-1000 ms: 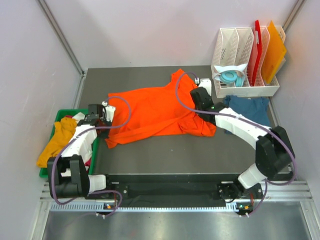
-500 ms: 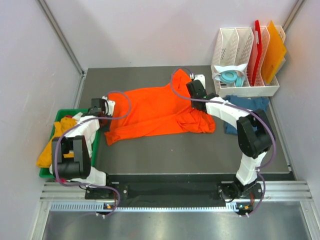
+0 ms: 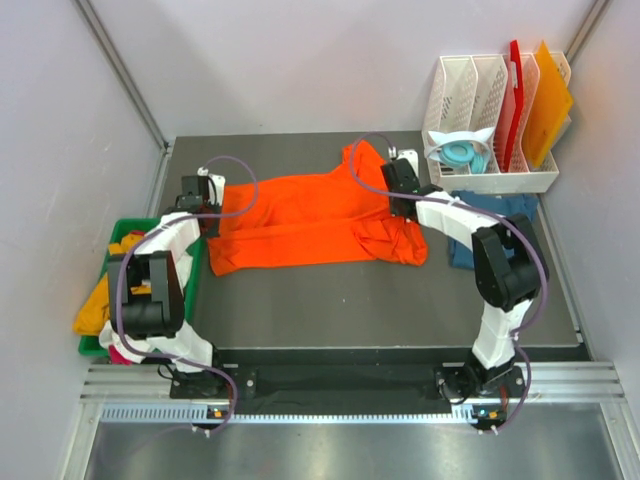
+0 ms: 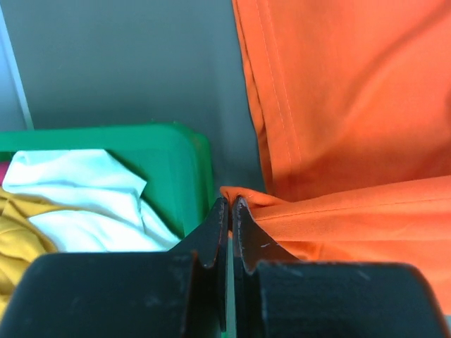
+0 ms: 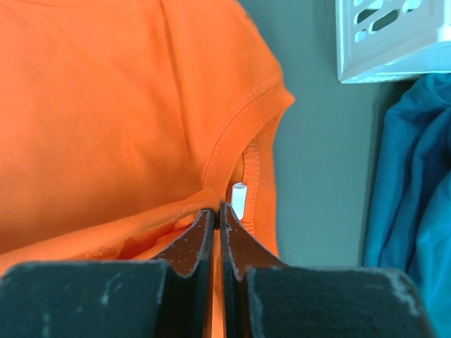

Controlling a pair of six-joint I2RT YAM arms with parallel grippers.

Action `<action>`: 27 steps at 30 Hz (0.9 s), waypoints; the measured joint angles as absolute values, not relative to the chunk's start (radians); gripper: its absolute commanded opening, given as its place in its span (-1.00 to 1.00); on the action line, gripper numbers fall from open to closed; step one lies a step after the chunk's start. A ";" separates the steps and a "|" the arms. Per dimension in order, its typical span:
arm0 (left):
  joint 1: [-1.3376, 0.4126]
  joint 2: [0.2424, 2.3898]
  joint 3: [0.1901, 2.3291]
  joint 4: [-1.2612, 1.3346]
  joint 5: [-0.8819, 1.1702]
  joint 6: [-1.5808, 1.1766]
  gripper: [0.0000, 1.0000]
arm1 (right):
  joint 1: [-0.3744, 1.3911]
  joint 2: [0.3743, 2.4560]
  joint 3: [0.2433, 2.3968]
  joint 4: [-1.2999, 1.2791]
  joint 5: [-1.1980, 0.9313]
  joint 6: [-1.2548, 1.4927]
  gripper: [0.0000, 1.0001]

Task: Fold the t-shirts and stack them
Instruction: Fold the flattened tshirt in 1/3 of the way

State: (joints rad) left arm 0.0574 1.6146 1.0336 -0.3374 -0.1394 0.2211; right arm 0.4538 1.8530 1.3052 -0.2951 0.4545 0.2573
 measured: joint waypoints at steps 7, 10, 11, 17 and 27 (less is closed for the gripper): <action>0.057 1.697 1.079 -0.321 -0.145 0.206 -1.00 | 0.444 1.920 1.317 -0.290 0.450 0.258 -1.00; 0.054 1.739 1.110 -0.316 -0.148 0.202 -1.00 | 0.437 1.941 1.319 -0.286 0.449 0.258 -1.00; 0.052 1.748 1.118 -0.315 -0.148 0.200 -1.00 | 0.434 1.946 1.319 -0.285 0.448 0.258 -1.00; 0.037 1.792 1.151 -0.309 -0.158 0.198 -1.00 | 0.425 1.974 1.332 -0.281 0.448 0.258 -1.00; 0.031 1.793 1.156 -0.310 -0.150 0.196 0.70 | 0.414 1.978 1.345 -0.289 0.437 0.262 0.01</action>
